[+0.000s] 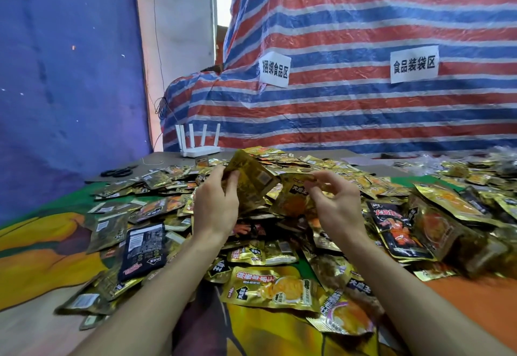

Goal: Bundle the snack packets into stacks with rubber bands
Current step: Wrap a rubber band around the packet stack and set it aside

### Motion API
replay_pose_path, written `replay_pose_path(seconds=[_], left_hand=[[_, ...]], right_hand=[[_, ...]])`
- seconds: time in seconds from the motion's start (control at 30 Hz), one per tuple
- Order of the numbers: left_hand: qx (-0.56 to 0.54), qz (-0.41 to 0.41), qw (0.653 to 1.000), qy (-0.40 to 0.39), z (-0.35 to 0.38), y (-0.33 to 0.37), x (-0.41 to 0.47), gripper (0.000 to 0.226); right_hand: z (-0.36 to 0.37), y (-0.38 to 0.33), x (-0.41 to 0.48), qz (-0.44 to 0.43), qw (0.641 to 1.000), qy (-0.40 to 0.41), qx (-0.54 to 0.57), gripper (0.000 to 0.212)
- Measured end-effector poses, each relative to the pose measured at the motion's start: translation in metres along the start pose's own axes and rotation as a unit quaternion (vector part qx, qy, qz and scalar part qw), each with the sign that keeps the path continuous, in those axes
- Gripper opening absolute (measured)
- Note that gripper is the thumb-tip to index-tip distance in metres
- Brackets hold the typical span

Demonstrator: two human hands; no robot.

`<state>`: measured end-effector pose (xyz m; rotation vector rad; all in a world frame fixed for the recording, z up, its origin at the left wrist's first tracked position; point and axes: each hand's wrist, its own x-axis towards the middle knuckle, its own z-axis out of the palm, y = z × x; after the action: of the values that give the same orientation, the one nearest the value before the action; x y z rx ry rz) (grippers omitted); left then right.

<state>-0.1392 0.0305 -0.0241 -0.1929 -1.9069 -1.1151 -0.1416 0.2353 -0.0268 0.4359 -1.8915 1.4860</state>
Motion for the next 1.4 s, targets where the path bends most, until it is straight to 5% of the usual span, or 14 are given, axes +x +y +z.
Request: replay_pose_path(seconds=[0.23,0.47,0.63,0.8,0.93,1.03,1.27,1.4], left_hand=[[-0.113,-0.104,0.984,0.093,0.000,-0.001,0.005,0.011],[-0.261,-0.235,0.930,0.107,-0.001,-0.007,0.007,0.018],[-0.329,-0.294,0.888,0.130,-0.004,-0.005,0.010,0.047],[-0.347,-0.249,0.900,0.091,-0.005,-0.002,0.007,0.025],[-0.252,-0.149,0.956,-0.008,0.002,0.008,-0.003,0.032],[-0.227,-0.104,0.966,-0.067,0.012,0.016,-0.015,0.037],[-0.109,-0.027,0.993,0.019,0.033,0.021,-0.027,0.030],[-0.130,-0.010,0.991,0.033,0.033,0.026,-0.027,0.028]], right_hand=[[0.000,-0.005,-0.001,0.062,0.985,0.022,0.160,0.024],[0.001,0.007,0.003,0.170,0.964,0.076,0.188,0.024],[-0.001,0.012,0.007,0.269,0.918,0.069,0.282,0.011],[0.000,0.017,0.011,0.277,0.918,0.079,0.271,0.008],[0.006,0.013,0.005,0.250,0.946,0.077,0.189,0.015],[0.018,0.006,-0.004,0.235,0.958,0.034,0.161,0.026],[0.045,-0.012,-0.022,0.187,0.970,-0.051,0.149,0.026],[0.050,-0.018,-0.032,0.166,0.969,-0.084,0.163,0.030]])
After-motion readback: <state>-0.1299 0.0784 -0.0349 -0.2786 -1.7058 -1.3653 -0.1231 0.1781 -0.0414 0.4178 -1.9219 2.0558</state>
